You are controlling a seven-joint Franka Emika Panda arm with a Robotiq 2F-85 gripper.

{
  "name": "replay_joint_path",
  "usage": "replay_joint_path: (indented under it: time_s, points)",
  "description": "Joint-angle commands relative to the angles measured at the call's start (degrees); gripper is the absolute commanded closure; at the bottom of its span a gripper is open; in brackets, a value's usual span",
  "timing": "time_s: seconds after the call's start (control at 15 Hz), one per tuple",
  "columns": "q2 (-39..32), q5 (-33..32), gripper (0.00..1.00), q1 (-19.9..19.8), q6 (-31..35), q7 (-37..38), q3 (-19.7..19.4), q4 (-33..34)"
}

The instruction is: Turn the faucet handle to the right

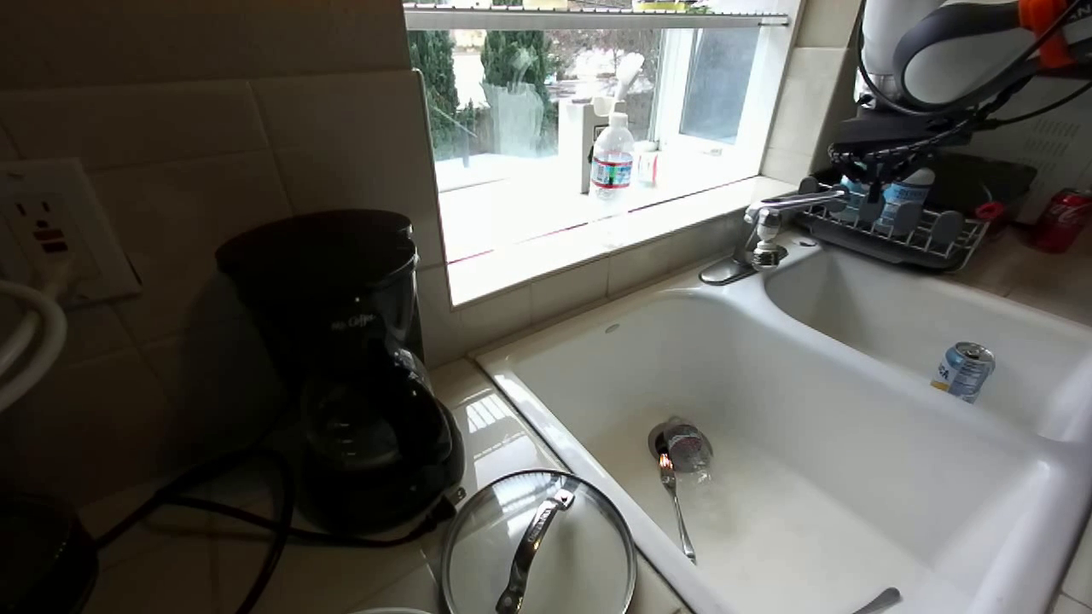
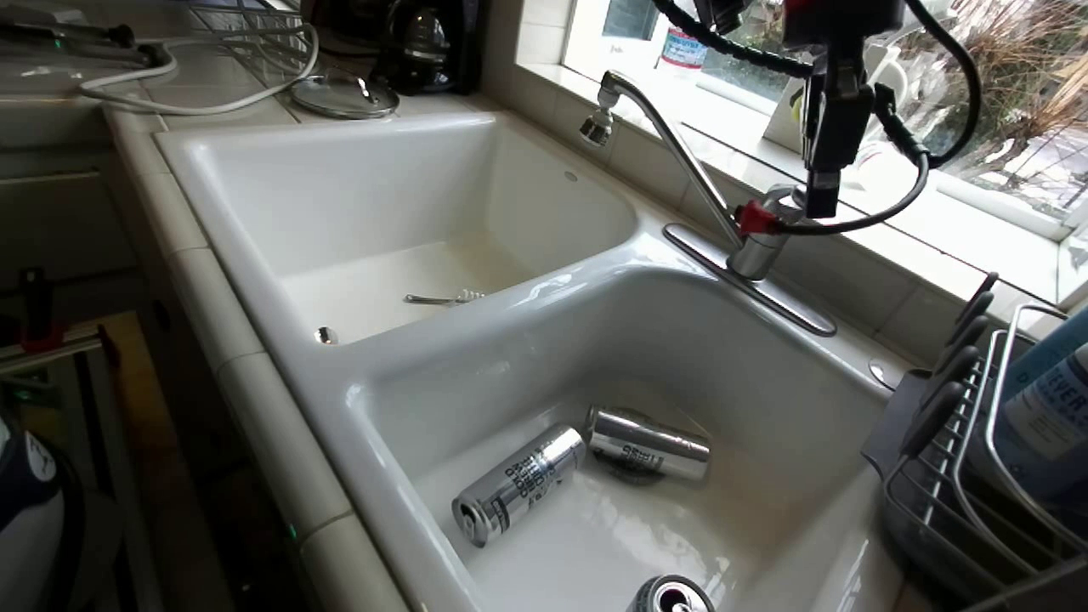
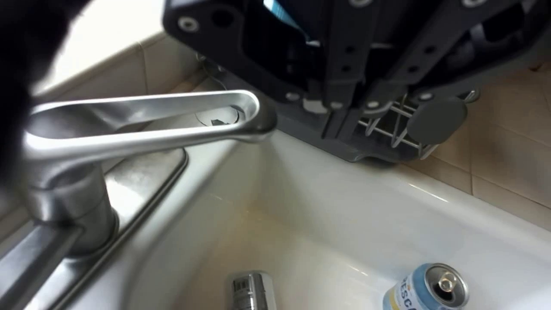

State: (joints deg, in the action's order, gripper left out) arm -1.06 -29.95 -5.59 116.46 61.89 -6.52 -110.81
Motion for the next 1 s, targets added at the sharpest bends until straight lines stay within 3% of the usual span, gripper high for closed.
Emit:
replay_joint_path:
  time_s: [0.0,0.53,0.93]
  points:
    - [2.5,-1.5,1.0,0.6,-3.6,-3.5,0.8,0.2]
    - [2.2,0.2,1.0,0.1,3.0,-9.4,1.3,0.8]
    - [-0.4,6.3,1.0,-0.6,9.3,-15.3,0.3,0.5]
